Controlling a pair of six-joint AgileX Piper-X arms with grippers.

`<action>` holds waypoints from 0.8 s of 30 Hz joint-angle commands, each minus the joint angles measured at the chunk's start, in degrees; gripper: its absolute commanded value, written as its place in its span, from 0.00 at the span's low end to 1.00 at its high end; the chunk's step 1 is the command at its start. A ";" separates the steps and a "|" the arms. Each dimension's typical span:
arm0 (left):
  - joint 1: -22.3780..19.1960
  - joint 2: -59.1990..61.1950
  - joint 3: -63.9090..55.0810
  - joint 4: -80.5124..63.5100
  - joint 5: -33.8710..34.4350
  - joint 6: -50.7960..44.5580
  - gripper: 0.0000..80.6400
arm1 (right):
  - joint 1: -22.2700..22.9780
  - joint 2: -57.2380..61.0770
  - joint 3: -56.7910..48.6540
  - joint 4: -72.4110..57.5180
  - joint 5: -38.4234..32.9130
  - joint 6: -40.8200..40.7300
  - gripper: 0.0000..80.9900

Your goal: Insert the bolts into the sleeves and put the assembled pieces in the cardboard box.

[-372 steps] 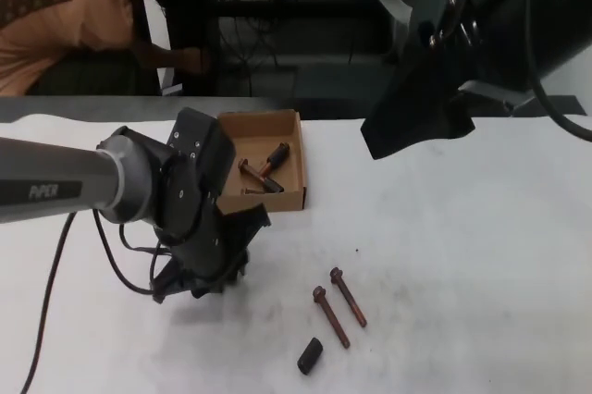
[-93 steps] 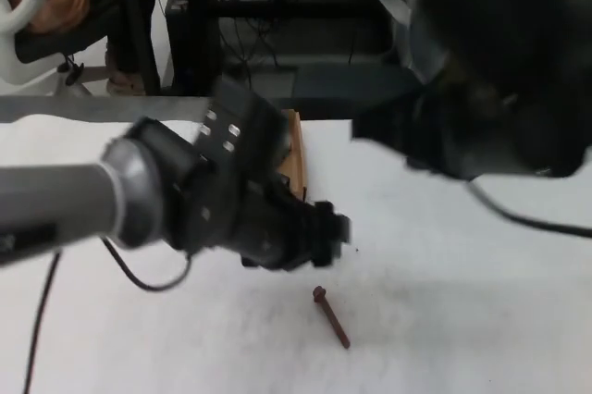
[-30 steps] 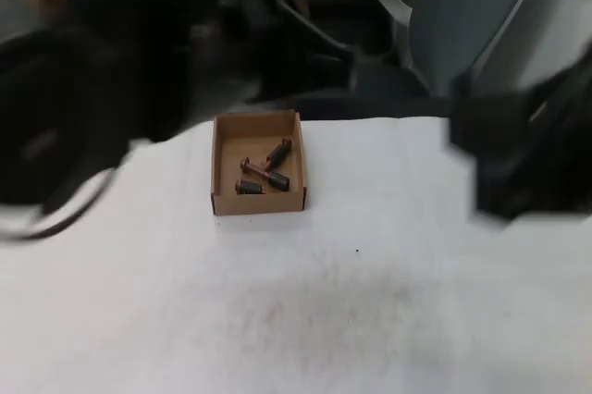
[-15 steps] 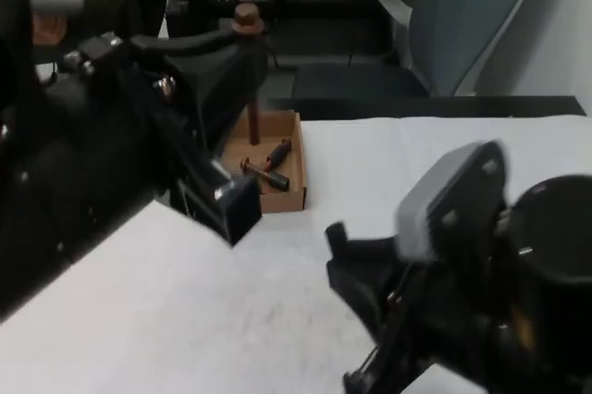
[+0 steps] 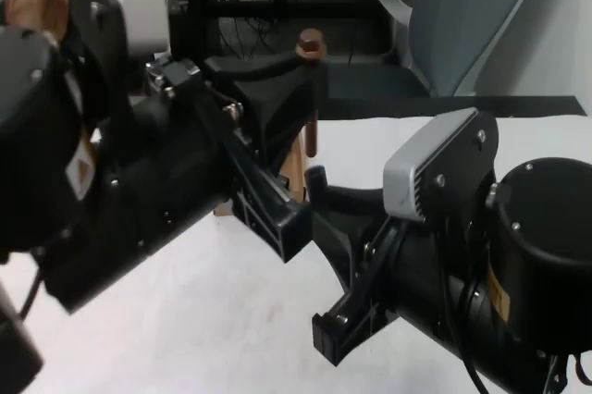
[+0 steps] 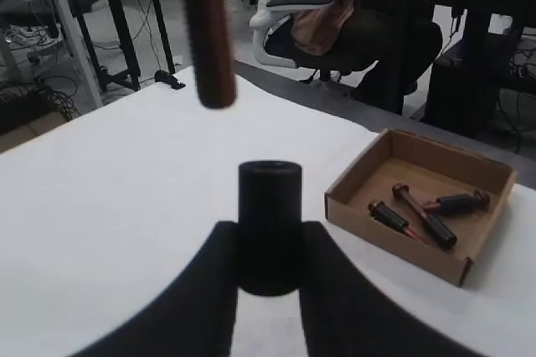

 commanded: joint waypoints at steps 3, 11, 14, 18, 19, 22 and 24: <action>-0.25 0.54 -0.22 -3.70 -0.04 -1.23 0.02 | -0.05 -0.14 -0.33 -2.80 0.50 -1.09 0.01; -0.14 0.54 -0.22 -3.18 -1.55 -1.23 0.02 | -0.05 -0.14 -0.33 -5.88 0.16 -5.33 0.01; 0.02 0.54 -0.22 -2.06 -1.64 -1.23 0.02 | 0.06 -0.14 -0.33 -6.16 0.07 -6.57 0.01; 0.03 0.54 -0.22 1.00 -1.57 -2.25 0.02 | 0.06 -0.14 -0.33 -8.47 0.07 -8.44 0.01; 0.03 0.54 -0.22 1.81 -1.57 -2.99 0.02 | 0.06 -0.14 -0.33 -9.31 0.07 -9.39 0.01; 0.03 0.54 -0.22 3.34 -1.57 -3.91 0.02 | 0.06 -0.14 -0.33 -10.66 0.07 -11.17 0.01; 0.03 0.54 -0.22 3.35 -1.57 -3.91 0.02 | 0.06 -0.31 -0.33 -10.94 0.07 -11.72 0.01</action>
